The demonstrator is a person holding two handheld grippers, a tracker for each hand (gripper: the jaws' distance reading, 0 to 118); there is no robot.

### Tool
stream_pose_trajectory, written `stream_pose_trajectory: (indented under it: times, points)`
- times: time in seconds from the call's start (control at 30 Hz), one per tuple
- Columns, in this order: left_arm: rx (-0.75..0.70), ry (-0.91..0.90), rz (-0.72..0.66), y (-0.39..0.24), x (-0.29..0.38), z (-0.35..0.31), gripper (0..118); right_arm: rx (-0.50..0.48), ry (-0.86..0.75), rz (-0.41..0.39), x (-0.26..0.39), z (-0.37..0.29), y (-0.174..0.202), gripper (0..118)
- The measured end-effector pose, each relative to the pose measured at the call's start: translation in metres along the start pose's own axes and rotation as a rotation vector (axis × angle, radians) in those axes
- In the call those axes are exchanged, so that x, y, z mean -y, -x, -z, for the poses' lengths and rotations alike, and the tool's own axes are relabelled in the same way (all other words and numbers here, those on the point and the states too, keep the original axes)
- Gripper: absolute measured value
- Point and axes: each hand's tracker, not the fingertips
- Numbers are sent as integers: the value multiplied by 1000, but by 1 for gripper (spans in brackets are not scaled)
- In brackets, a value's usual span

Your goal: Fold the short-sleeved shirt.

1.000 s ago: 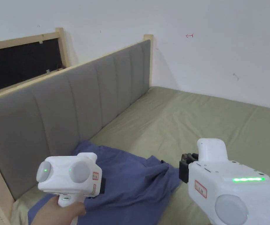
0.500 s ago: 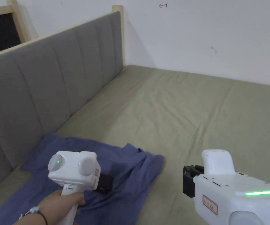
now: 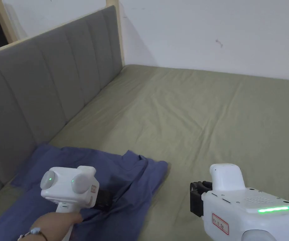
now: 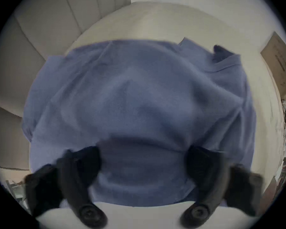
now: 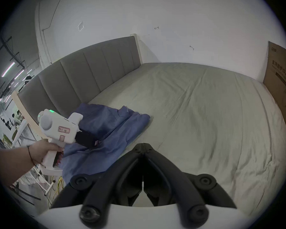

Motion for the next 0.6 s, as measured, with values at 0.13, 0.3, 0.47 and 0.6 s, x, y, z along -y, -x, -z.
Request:
stream_pose_trajectory:
  times: [0.13,0.3,0.47,0.6]
  points:
    - [-144,-116,40,3,6,-36,0,14,-28,9,-3,-13,-9,1]
    - [-85,-268,30,20,4,-113,0,21,-69,31,-8,-46,-21,1]
    - [-42,-441,12,15,1,-217,0,53,-138,35,-13,-93,-36,1]
    - [-37,-585,126,-25,-10,-297,0,65,-196,74,-16,-136,-50,1]
